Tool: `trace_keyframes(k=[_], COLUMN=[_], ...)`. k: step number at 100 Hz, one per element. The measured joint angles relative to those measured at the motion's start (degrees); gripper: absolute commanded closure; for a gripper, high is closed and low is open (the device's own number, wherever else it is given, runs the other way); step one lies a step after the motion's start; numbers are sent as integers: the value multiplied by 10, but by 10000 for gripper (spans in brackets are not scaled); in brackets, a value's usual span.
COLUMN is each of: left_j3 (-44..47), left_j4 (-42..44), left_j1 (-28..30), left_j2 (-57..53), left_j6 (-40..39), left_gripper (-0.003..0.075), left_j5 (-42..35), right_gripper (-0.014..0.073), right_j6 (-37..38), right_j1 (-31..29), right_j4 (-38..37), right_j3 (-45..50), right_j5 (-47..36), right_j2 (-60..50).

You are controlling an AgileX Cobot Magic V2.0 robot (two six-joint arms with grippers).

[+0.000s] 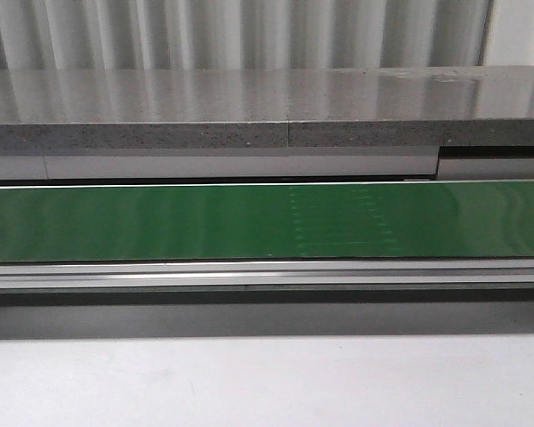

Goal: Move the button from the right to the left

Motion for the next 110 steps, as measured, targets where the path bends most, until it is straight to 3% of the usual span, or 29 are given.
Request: trace_keyframes(k=[13, 110], left_j3=[12, 12], left_j4=[-6, -6], left_j1=[0, 0], left_j2=[0, 0], left_j6=[0, 0], left_gripper=[740, 740], left_j5=[-35, -35], right_gripper=[659, 659], right_j6=[0, 0], right_j1=[0, 0], right_j4=[0, 0], right_j3=[0, 2], right_j5=[-1, -8], right_j2=[0, 0])
